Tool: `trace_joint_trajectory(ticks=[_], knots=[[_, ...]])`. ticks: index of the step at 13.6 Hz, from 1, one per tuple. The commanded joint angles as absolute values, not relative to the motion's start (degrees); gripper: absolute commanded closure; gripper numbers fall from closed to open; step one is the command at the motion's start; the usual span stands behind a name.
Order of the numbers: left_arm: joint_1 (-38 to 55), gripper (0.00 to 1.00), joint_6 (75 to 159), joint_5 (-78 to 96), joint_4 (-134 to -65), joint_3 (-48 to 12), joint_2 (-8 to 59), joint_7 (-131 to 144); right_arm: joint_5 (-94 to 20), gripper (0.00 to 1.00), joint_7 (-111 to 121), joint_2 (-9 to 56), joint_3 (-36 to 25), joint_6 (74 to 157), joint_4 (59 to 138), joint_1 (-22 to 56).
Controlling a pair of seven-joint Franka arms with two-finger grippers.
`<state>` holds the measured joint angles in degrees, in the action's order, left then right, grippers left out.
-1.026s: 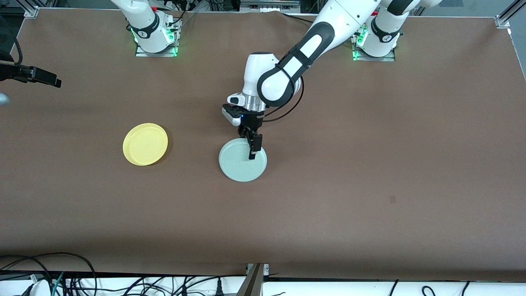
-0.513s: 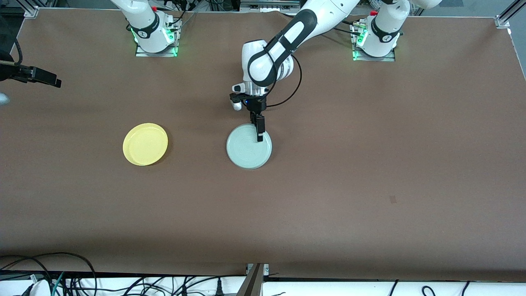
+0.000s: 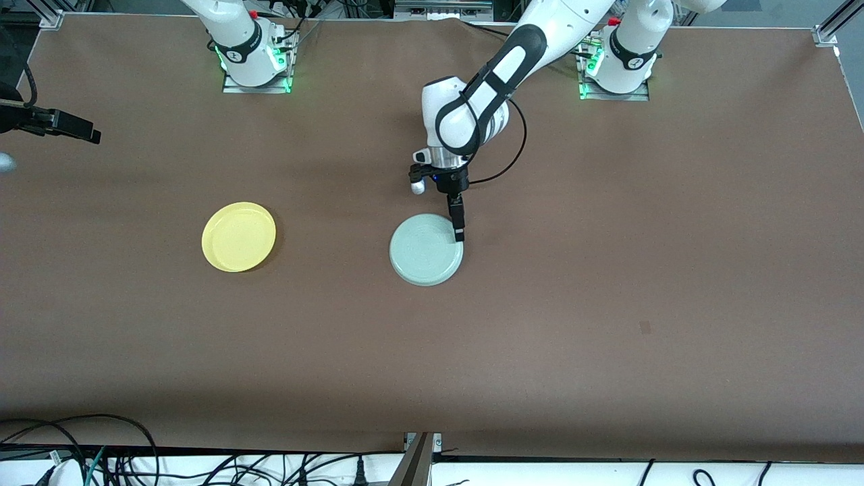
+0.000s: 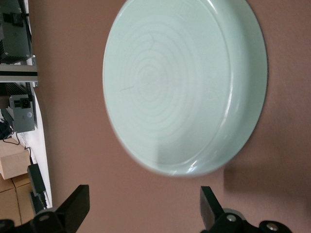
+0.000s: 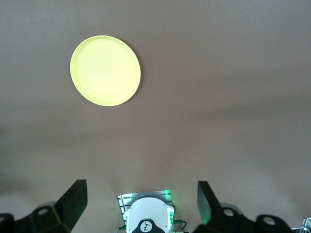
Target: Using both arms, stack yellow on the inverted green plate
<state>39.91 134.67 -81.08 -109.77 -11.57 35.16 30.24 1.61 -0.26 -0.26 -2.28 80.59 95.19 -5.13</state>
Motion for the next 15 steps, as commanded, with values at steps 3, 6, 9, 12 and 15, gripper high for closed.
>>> trace_joint_trajectory(ticks=[3, 6, 9, 12, 15], knots=[[33.6, 0.0, 134.56, -80.24, -113.74, -11.42, 29.97, 19.18, 0.62, 0.0, 0.18, -0.09, -2.02, 79.72, 94.39, -5.54], [27.35, 0.0, 134.74, -80.16, -109.18, -11.51, 29.97, 17.32, 0.62, 0.0, 0.18, -0.09, -2.02, 79.72, 94.39, -5.54], [23.91, 0.0, 134.74, -79.81, -105.57, -11.78, 29.71, 17.49, 0.62, 0.0, 0.09, -0.18, -1.76, 79.63, 94.39, -5.54], [22.07, 0.0, 134.56, -72.01, -102.58, -11.34, 28.66, 16.97, 0.62, 0.0, 0.09, -0.18, -1.85, 79.72, 94.39, -5.54], [17.51, 0.0, 133.86, -67.18, -100.29, -11.42, 26.55, 14.59, 0.62, 0.0, 0.18, -0.18, -1.85, 79.63, 94.39, -5.54]])
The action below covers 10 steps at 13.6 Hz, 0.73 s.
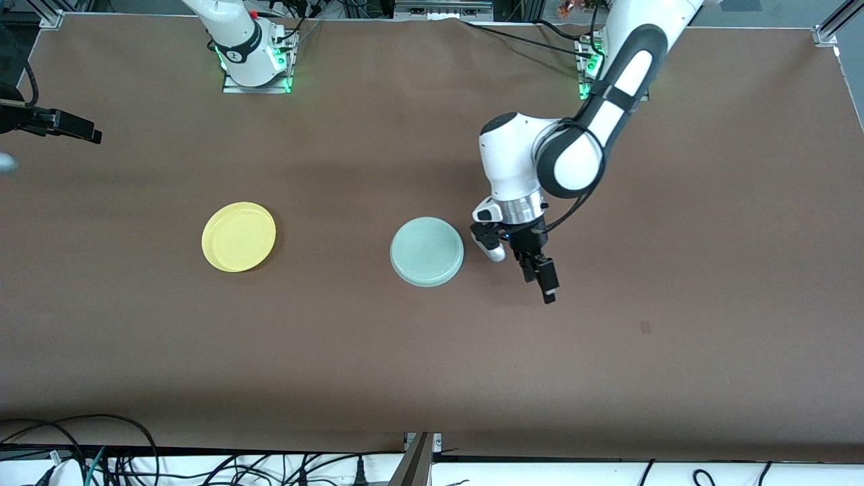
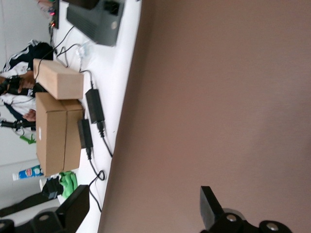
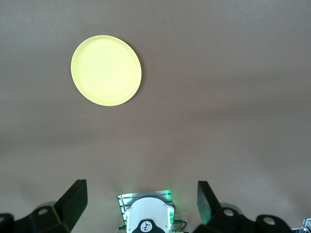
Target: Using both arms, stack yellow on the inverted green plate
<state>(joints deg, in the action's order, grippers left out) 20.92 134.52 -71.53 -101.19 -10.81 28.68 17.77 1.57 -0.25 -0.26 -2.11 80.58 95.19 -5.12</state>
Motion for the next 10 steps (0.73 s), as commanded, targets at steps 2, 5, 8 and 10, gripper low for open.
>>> trace_joint_trajectory(ticks=[2, 5, 8, 10], knots=[[13.99, 0.0, 133.77, -58.92, -99.23, -11.34, 25.14, 12.59, 0.62, 0.0, 0.18, -0.18, -1.85, 79.63, 94.39, -5.54], [9.85, 0.0, 127.48, -48.91, -95.82, -11.77, 23.04, 3.81, 0.62, 0.0, 0.18, -0.18, -1.93, 79.63, 94.39, -5.54], [10.1, 0.0, 107.91, -37.73, -84.59, -11.78, 23.02, -5.77, 0.7, 0.0, 0.09, -0.18, -1.93, 79.63, 94.39, -5.54], [10.02, 0.0, 100.66, -36.13, -79.99, -11.43, 23.29, -8.26, 0.79, 0.0, -0.7, -0.18, -1.76, 80.06, 94.39, -5.45]])
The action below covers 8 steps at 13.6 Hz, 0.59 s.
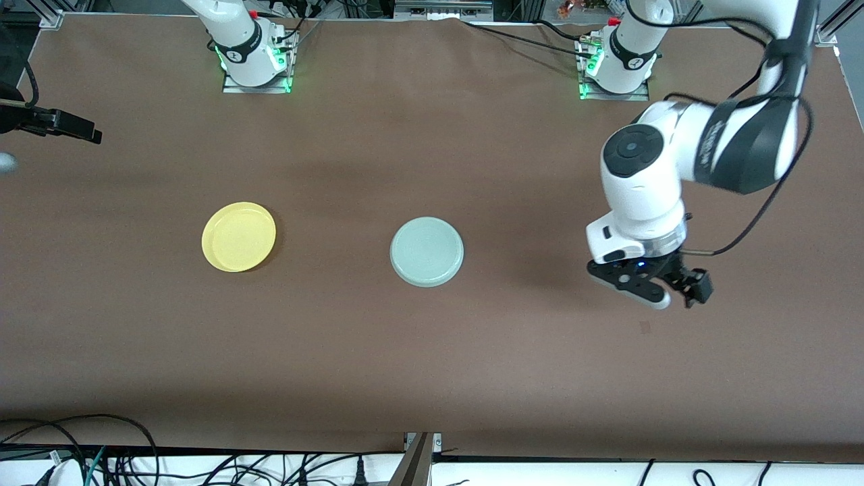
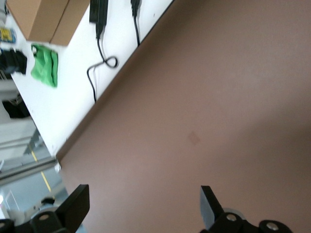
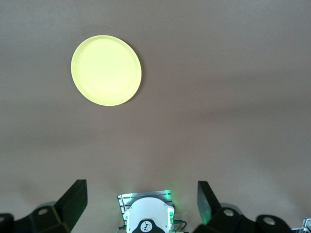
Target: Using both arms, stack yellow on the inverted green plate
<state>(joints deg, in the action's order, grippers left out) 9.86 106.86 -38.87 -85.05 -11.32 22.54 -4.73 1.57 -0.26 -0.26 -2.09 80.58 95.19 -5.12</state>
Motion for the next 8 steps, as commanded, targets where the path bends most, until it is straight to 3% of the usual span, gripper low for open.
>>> trace_joint_trajectory(ticks=[1, 4, 8], knots=[[9.76, 0.0, 99.85, -33.86, -80.33, -11.16, 21.55, -8.35, 1.4, 0.0, -0.7, 0.09, -1.76, 80.68, 94.39, -5.28], [5.55, 0.0, 95.29, -22.63, -81.03, -9.76, 16.1, -8.35, 1.58, 0.0, -0.18, 4.99, -1.58, 85.33, 94.74, -5.36], [4.83, 0.0, 93.52, -7.77, -83.22, -1.43, 11.08, -9.58, 0.53, 0.0, 0.18, 14.92, -1.49, 96.13, 95.54, -5.27]])
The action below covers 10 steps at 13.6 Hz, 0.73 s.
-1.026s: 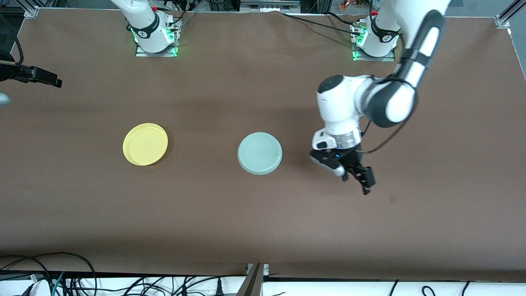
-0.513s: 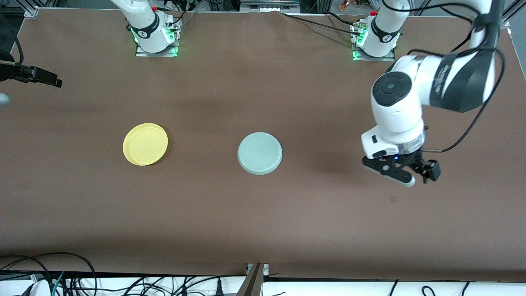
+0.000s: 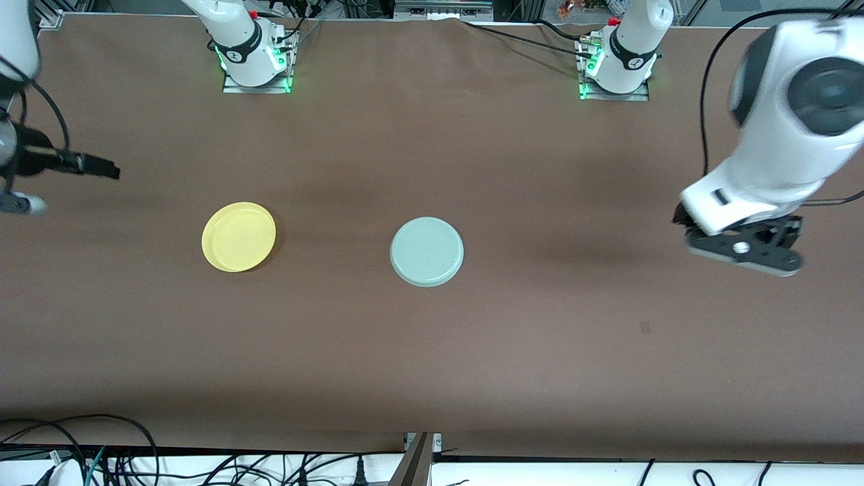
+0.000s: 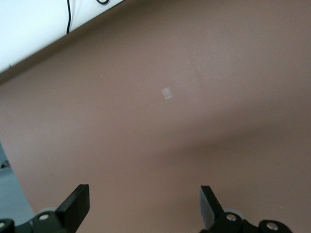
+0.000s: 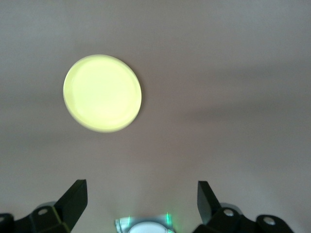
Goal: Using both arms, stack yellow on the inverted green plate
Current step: 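Reach the right gripper to the rim of the yellow plate and grasp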
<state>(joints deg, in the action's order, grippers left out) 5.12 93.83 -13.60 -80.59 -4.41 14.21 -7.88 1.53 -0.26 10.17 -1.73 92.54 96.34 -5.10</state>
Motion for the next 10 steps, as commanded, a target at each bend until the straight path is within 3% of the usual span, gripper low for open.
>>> trace_joint_trajectory(ticks=[1, 6, 8, 10], knots=[[4.83, 0.0, 93.25, -4.6, -83.67, 0.59, 9.94, -9.58, -0.6, 0.0, 0.52, 17.03, -1.41, 97.63, 96.06, -5.36], [4.83, 0.0, 90.62, 0.61, -89.89, 4.66, 2.3, -8.97, -6.06, 0.0, 7.56, 18.28, -1.49, 119.14, 110.62, -5.45], [4.75, 0.0, 88.7, 1.4, -92.1, 4.75, -0.34, -8.27, -6.15, 0.0, 7.82, 18.63, -1.49, 123.99, 115.03, -5.45], [3.7, 0.0, 85.53, 2.1, -90.01, 4.66, 0.44, -7.82, -7.98, 0.0, 8.0, 19.85, -1.49, 128.12, 119.07, -5.45]])
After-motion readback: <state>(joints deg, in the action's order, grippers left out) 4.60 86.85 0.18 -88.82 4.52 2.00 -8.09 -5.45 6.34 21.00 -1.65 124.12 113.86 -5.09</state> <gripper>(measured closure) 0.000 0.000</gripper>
